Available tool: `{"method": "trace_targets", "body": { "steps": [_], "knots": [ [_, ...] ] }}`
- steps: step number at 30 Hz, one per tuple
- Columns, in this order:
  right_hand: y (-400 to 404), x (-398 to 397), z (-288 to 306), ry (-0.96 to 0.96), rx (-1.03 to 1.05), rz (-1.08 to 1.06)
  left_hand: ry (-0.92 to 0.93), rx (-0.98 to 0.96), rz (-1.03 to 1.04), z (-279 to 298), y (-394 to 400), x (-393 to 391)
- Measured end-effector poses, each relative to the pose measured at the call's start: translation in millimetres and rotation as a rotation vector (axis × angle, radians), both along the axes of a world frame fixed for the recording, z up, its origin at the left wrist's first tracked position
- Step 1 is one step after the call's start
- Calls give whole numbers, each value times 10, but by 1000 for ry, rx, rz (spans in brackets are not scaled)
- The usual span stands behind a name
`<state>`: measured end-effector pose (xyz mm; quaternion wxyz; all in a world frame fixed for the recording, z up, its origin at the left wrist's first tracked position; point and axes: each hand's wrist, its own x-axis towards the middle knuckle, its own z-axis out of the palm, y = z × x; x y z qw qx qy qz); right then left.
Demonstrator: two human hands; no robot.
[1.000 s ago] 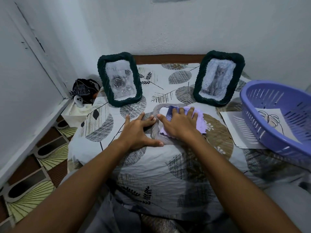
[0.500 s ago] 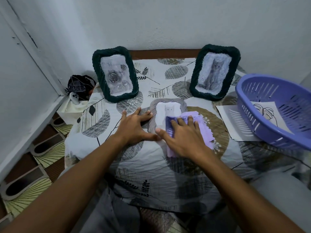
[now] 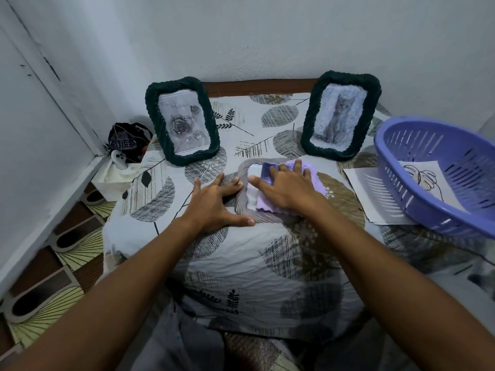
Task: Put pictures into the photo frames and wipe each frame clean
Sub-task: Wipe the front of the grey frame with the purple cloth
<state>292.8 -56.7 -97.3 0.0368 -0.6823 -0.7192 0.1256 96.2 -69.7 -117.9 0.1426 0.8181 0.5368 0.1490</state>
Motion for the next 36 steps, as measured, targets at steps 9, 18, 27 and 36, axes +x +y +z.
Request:
{"method": "trace_targets", "body": {
  "steps": [9,18,27,36],
  "knots": [
    [-654,95,-35,19,59,86,-3,6,12,-19,7,18],
    [-904,73,-34,-35,92,103,-12,5,13,-2,3,10],
    [-235,218,96,-1,-21,129,-10,-24,4,1,7,7],
    [-441,570,128,28,-27,347,-9,-29,20,-11,1,5]
  ]
}}
